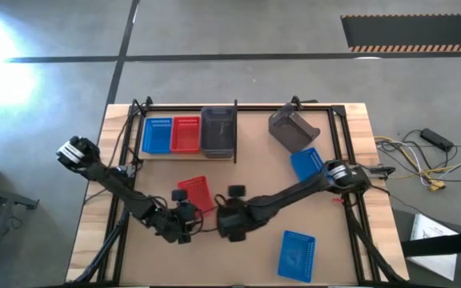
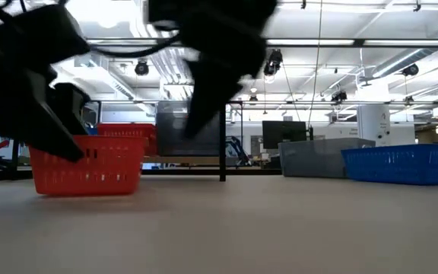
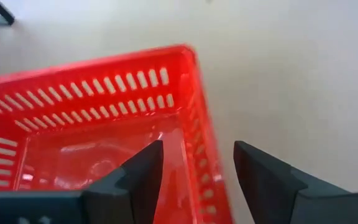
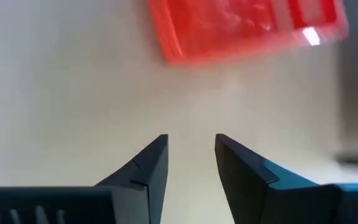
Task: Stack baskets on shelf by color
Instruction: Stack the red bin on the stacked red bins on the shelf, then stack the bottom blue bin on the blue bin on the shelf
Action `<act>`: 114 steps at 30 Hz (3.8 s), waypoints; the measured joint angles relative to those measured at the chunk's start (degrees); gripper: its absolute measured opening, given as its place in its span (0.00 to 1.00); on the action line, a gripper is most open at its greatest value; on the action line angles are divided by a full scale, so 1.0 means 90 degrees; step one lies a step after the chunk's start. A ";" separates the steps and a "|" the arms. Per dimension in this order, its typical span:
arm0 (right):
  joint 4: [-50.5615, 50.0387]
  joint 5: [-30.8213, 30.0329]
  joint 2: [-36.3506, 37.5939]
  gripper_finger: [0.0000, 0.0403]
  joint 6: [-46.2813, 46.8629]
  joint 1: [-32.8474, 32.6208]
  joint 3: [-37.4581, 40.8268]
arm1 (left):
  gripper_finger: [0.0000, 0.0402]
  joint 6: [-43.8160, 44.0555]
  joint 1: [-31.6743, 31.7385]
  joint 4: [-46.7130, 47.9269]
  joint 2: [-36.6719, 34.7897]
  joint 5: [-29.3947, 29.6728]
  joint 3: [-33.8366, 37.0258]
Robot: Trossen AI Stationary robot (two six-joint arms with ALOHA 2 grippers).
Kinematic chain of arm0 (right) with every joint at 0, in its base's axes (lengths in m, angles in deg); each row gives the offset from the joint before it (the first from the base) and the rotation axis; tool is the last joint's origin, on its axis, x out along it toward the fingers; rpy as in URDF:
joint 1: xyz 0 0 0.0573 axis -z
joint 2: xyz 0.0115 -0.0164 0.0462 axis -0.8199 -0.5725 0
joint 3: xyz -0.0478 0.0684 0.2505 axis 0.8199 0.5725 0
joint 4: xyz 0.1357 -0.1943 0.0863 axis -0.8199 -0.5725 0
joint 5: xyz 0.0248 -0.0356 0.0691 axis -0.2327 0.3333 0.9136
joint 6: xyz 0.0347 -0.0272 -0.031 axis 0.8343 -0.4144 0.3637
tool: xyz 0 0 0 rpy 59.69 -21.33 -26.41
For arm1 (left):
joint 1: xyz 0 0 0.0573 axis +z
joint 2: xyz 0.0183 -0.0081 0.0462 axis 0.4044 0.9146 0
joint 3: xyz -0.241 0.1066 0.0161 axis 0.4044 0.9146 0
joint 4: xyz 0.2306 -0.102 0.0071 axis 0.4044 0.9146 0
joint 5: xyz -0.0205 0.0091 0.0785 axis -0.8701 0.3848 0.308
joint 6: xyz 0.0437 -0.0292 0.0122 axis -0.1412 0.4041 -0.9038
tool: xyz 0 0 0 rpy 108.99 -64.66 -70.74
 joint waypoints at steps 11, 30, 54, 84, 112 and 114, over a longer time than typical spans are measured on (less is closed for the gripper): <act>0.0096 -0.1918 0.2388 0.19 0.3243 -0.1287 0.3224 | 0.10 -0.0040 0.0755 0.0326 0.0201 -0.0952 -0.0322; 0.1902 -0.3158 0.3363 0.15 0.4120 -0.1910 0.5728 | 0.00 -0.3130 0.1729 0.5977 -0.2415 -0.0125 -0.2757; 0.2056 -0.3365 0.3360 0.13 0.4064 -0.1912 0.5736 | 0.00 -0.6692 0.6567 0.3334 -0.3474 -0.3202 -0.0691; 0.2239 -0.3465 0.3358 0.13 0.3965 -0.1912 0.5736 | 0.06 -0.7242 0.6596 0.3282 -0.2798 -0.3190 -0.0813; 0.2132 -0.1964 0.4204 0.13 0.3926 -0.2832 0.5736 | 0.30 -0.5647 0.4469 0.3222 -0.3605 -0.2675 -0.1147; 0.2306 -0.1897 0.4294 0.13 0.4073 -0.3139 0.5735 | 0.30 -0.5488 0.3789 0.2730 -0.3519 -0.2547 -0.1011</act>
